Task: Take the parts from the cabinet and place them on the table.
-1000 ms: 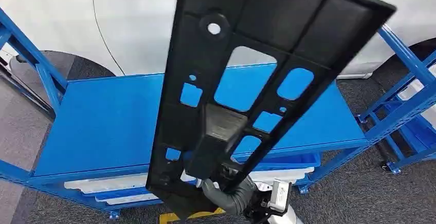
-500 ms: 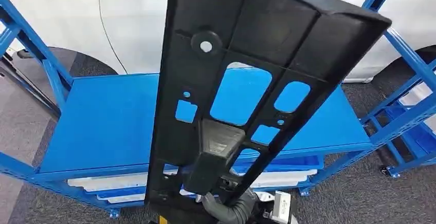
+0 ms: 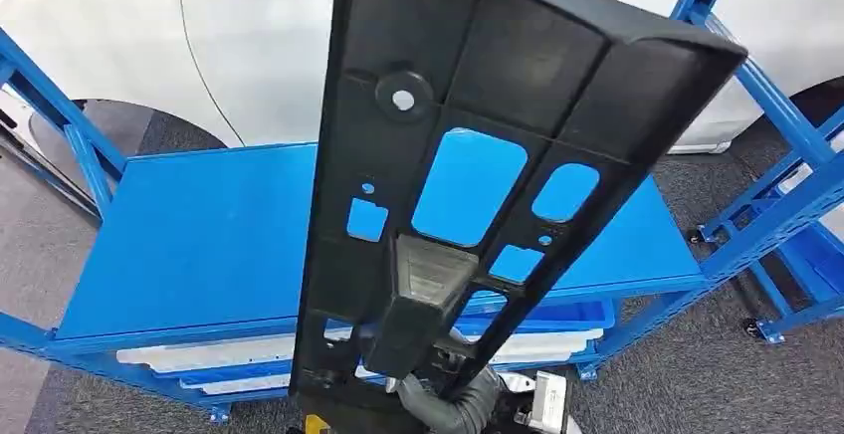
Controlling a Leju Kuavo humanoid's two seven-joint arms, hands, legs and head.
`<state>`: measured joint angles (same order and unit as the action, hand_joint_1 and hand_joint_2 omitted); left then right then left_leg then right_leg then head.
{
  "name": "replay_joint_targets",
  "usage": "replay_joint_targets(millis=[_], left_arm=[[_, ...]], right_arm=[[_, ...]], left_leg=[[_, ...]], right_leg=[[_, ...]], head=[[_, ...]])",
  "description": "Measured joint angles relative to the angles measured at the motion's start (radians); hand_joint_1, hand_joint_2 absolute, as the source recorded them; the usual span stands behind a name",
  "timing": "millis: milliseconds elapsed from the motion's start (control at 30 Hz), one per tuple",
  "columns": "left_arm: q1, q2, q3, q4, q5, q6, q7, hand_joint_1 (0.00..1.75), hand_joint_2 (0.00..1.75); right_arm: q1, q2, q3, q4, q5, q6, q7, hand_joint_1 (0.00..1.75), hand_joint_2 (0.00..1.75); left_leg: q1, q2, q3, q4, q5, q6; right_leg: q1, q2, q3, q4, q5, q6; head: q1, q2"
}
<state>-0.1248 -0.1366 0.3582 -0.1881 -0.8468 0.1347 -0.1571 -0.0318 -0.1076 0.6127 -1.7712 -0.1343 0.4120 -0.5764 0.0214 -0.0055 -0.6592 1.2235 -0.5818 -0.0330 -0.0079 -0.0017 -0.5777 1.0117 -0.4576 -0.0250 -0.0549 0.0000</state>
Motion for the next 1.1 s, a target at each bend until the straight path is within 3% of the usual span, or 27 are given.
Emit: replay_joint_targets(millis=[33,67,100,133,200,233,300,400,433,467,533,600,633,700,867,933,967,1000,1033,1067,1100], left_arm=[[0.003,0.0,0.002,0.0,0.006,0.001,0.01,0.0,1.75],[0.006,0.001,0.007,0.0,0.009,0.002,0.022,0.0,1.75],[0.009,0.002,0.009,0.0,0.009,0.001,0.03,0.0,1.75],[0.01,0.003,0.01,0.0,0.006,0.0,0.037,0.0,1.75],[0.007,0.005,0.012,0.0,0.004,-0.007,0.043,0.0,1.75],[0.003,0.009,0.013,0.0,0.0,-0.009,0.046,0.0,1.75],[0.0,0.009,0.013,0.0,-0.003,-0.011,0.048,0.0,1.75],[0.001,0.011,0.013,0.0,-0.006,-0.013,0.052,0.0,1.75],[-0.001,0.01,0.013,0.0,-0.007,-0.013,0.053,0.0,1.75],[-0.004,0.01,0.013,0.0,-0.01,-0.014,0.054,0.0,1.75],[-0.01,0.008,0.013,0.0,-0.012,-0.019,0.054,0.0,1.75],[-0.01,0.008,0.013,0.0,-0.013,-0.021,0.055,0.0,1.75],[-0.01,0.008,0.013,0.0,-0.014,-0.021,0.056,0.0,1.75],[-0.011,0.007,0.012,0.0,-0.018,-0.024,0.056,0.0,1.75],[-0.011,0.007,0.012,0.0,-0.018,-0.024,0.056,0.0,1.75],[-0.011,0.007,0.012,0.0,-0.019,-0.024,0.056,0.0,1.75],[-0.013,0.007,0.012,-0.001,-0.021,-0.023,0.056,0.0,1.75],[-0.014,0.007,0.012,-0.001,-0.023,-0.023,0.056,0.0,1.75],[-0.011,0.007,0.011,-0.001,-0.027,-0.026,0.054,0.0,1.75],[-0.011,0.007,0.011,-0.001,-0.029,-0.027,0.055,0.0,1.75],[-0.013,0.007,0.011,-0.001,-0.029,-0.026,0.056,0.0,1.75]], right_arm=[[0.0,0.0,0.0,0.0,-0.003,0.001,0.003,1.69,1.75],[0.0,0.0,0.002,0.002,-0.008,0.001,0.008,1.69,1.75],[0.0,0.0,0.003,0.003,-0.009,0.0,0.011,1.69,1.75],[0.0,0.0,0.005,0.006,-0.01,-0.001,0.014,1.69,1.75],[-0.001,0.0,0.008,0.006,-0.009,-0.007,0.017,1.69,1.75],[-0.001,0.0,0.008,0.006,-0.007,-0.012,0.018,1.69,1.75],[-0.001,0.0,0.009,0.006,-0.002,-0.021,0.021,1.69,1.75],[-0.001,-0.001,0.012,0.006,0.005,-0.024,0.022,1.69,1.75],[-0.001,-0.001,0.013,0.006,0.008,-0.026,0.023,1.69,1.75],[-0.002,-0.001,0.013,0.005,0.01,-0.031,0.024,1.69,1.75],[-0.003,-0.004,0.014,0.006,0.013,-0.035,0.027,1.69,1.75],[-0.003,-0.009,0.014,0.006,0.014,-0.035,0.028,1.69,1.75],[-0.003,-0.011,0.014,0.006,0.014,-0.035,0.028,1.69,1.75],[-0.003,-0.014,0.014,0.006,0.014,-0.035,0.028,1.69,1.75],[-0.003,-0.014,0.014,0.006,0.014,-0.035,0.028,1.69,1.75],[-0.004,-0.014,0.014,0.006,0.014,-0.035,0.028,1.69,1.75],[-0.007,-0.016,0.014,0.006,0.014,-0.035,0.027,1.69,1.75],[-0.004,-0.018,0.014,0.005,0.015,-0.035,0.026,1.69,1.75],[-0.001,-0.026,0.014,0.005,0.018,-0.035,0.014,1.69,1.75],[0.001,-0.029,0.014,0.005,0.021,-0.034,0.009,1.69,1.75],[0.004,-0.029,0.014,0.005,0.021,-0.033,0.01,1.69,1.75]], left_leg=[[-0.001,0.0,-0.039,0.081,-0.028,0.0],[-0.001,0.0,-0.057,0.118,-0.029,0.002],[-0.002,0.0,-0.049,0.101,-0.008,0.006],[-0.005,0.0,-0.018,0.038,0.033,0.014],[-0.016,0.0,0.075,-0.151,0.12,0.036],[-0.02,0.002,0.097,-0.193,0.111,0.047],[-0.024,0.002,0.091,-0.2,0.124,0.044],[-0.024,0.002,0.091,-0.208,0.133,0.05],[-0.011,0.009,0.092,-0.223,0.147,0.051],[-0.011,0.008,0.089,-0.229,0.154,0.058],[-0.011,0.008,0.07,-0.228,0.165,0.06],[-0.01,0.01,0.05,-0.226,0.178,0.057],[-0.01,0.01,0.04,-0.224,0.184,0.055],[-0.007,0.01,0.022,-0.219,0.196,0.048],[-0.007,0.01,0.022,-0.219,0.196,0.048],[-0.006,0.01,0.02,-0.218,0.197,0.047],[-0.007,0.007,0.003,-0.207,0.208,0.033],[-0.006,0.005,0.005,-0.21,0.214,0.026],[-0.004,0.002,0.001,-0.219,0.243,0.0],[0.001,0.003,-0.045,-0.088,0.082,-0.004],[0.0,0.003,-0.081,0.086,-0.006,-0.007]], right_leg=[[0.005,-0.001,-0.001,0.001,0.0,-0.003],[0.01,-0.001,-0.001,0.001,0.0,-0.005],[0.014,0.0,0.001,0.001,-0.001,-0.006],[0.018,-0.001,0.003,0.003,0.001,-0.007],[0.024,0.0,0.006,0.006,0.0,-0.008],[0.028,-0.001,0.002,0.006,0.0,-0.006],[0.025,-0.002,-0.006,0.01,0.006,0.003],[0.025,-0.002,-0.005,0.005,0.012,0.013],[0.024,-0.001,-0.007,0.014,-0.001,0.019],[0.023,0.001,-0.018,0.04,-0.037,0.027],[0.012,0.002,-0.072,0.187,-0.141,0.041],[0.002,0.002,-0.105,0.3,-0.19,0.051],[-0.004,0.001,-0.092,0.296,-0.177,0.055],[-0.013,0.001,-0.01,0.179,-0.106,0.061],[-0.013,0.001,-0.01,0.179,-0.106,0.061],[-0.013,0.001,0.004,0.157,-0.097,0.062],[-0.016,0.004,0.11,-0.018,-0.102,0.064],[-0.005,0.011,0.102,-0.004,-0.077,0.05],[-0.006,0.007,0.082,-0.012,-0.056,0.019],[-0.003,0.001,0.045,-0.012,-0.024,-0.001],[0.005,-0.001,0.011,-0.01,0.002,-0.006]], head=[[0.0,0.0],[0.0,0.0],[0.0,0.0],[0.0,0.0],[0.0,0.0],[0.0,0.0],[0.0,0.0],[0.0,0.0],[0.0,0.0],[0.0,0.0],[0.0,0.0],[0.0,0.0],[0.0,0.0],[0.0,0.0],[0.0,0.0],[0.0,0.0],[0.0,0.0],[0.0,0.0],[0.0,0.0],[0.0,0.0],[0.0,0.0]])
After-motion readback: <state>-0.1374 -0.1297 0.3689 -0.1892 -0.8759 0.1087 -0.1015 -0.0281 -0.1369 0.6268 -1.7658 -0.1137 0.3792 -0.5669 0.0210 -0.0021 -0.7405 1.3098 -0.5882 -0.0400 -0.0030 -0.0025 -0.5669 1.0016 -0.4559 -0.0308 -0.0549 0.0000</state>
